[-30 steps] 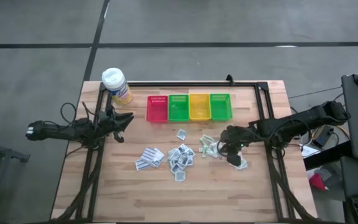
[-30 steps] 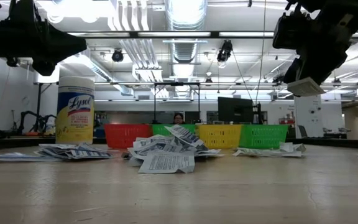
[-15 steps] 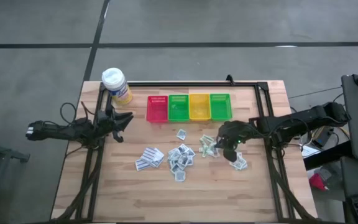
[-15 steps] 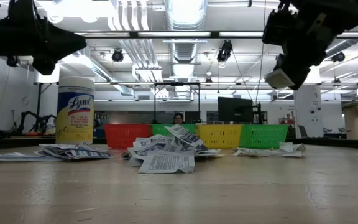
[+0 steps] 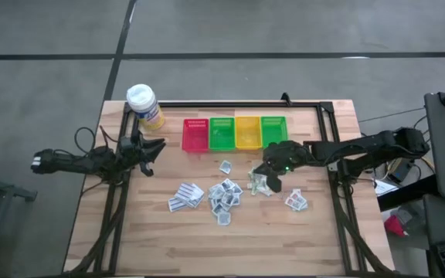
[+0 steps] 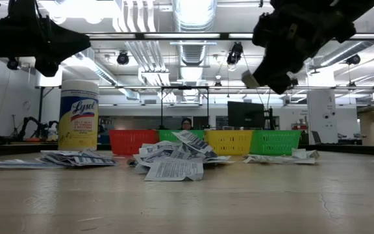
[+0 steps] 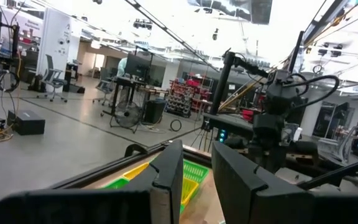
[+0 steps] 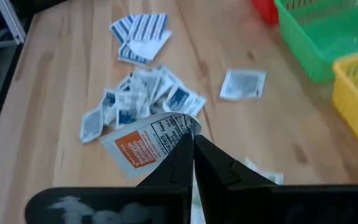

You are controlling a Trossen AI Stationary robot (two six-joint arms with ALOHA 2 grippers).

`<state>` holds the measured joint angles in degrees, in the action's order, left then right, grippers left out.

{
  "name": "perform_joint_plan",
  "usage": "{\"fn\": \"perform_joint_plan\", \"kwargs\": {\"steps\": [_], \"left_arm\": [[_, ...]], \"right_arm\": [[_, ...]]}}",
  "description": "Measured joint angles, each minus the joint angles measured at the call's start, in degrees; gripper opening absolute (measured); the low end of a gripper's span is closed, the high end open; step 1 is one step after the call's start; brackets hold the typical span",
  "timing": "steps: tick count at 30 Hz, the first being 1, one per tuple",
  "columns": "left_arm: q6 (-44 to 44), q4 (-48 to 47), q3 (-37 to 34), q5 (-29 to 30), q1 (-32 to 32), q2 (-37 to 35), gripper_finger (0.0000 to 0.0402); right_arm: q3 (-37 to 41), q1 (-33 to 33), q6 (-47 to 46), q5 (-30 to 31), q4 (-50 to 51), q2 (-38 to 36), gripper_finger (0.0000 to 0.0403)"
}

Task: Pick & Place First Aid Supplies
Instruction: Put the ointment pack into the red bin

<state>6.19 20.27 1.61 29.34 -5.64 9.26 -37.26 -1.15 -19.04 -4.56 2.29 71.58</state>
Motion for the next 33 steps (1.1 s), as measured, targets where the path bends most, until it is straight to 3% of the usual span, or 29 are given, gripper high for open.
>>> {"fn": "perform_joint_plan", "kwargs": {"steps": [6, 15, 25, 33], "left_arm": [[-0.06, 3.18, 0.0, -0.39, 0.01, 0.48, 0.0083], [1.98, 5.63, 0.5, -7.51, 0.0, 3.67, 0.0083], [2.56, 5.33, 8.31, -7.71, -0.01, 14.46, 0.0083], [3.02, -0.52, 13.46, -6.53, 0.01, 22.07, 0.0083]], "right_arm": [[-6.84, -1.48, 7.27, 0.04, -1.18, 7.59, 0.0008], [-22.67, -5.26, 20.37, 0.08, -0.84, 20.3, 0.0008], [-44.2, -8.81, 31.49, 0.23, 8.02, 33.42, 0.0008], [-56.5, -9.27, 39.2, 10.46, 18.11, 39.84, 0.0008]]}}
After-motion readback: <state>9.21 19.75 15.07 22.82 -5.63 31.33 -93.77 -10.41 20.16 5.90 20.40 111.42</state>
